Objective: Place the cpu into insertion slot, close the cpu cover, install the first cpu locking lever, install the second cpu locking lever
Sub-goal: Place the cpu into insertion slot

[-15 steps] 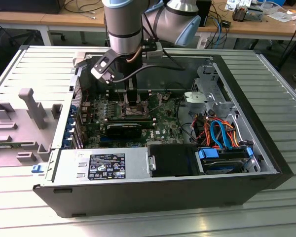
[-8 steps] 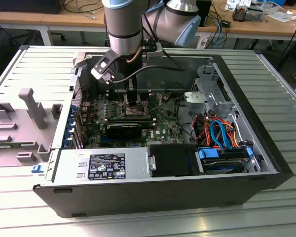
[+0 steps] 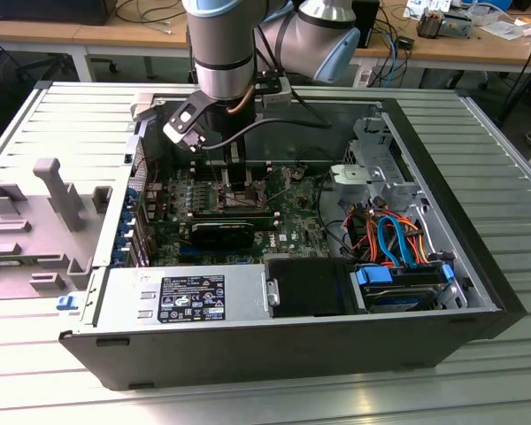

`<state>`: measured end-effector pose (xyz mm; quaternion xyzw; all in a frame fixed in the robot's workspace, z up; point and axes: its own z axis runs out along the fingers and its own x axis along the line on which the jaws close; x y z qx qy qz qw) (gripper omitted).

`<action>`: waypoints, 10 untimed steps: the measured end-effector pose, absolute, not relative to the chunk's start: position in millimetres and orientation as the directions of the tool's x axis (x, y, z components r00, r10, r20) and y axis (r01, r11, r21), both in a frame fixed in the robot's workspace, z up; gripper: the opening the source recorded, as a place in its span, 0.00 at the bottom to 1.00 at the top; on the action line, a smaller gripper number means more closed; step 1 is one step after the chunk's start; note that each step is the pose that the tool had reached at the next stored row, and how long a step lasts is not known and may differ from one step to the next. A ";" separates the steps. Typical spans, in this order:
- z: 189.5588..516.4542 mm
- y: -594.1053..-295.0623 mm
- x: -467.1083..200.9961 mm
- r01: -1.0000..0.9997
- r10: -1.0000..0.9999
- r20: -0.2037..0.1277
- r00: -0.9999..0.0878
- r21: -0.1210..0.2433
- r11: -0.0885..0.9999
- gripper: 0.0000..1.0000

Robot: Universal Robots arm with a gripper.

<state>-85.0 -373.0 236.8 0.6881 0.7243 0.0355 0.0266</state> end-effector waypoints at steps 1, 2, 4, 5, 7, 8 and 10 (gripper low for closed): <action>236.6 -373.0 -85.0 0.995 0.999 0.010 -0.052 0.088 0.051 0.55; 236.5 -373.0 -85.0 0.995 0.999 0.010 -0.052 0.088 0.051 0.55; 235.8 -373.0 -85.0 0.995 0.999 0.010 -0.052 0.088 0.051 0.55; 235.7 -373.0 -85.0 0.995 0.999 0.010 -0.052 0.088 0.051 0.55; 235.2 -373.0 -85.0 0.995 0.999 0.010 -0.052 0.088 0.051 0.55; 235.1 -373.0 -85.0 0.995 0.999 0.010 -0.052 0.088 0.051 0.55; 234.0 -373.0 -85.0 0.995 0.999 0.010 -0.052 0.088 0.051 0.55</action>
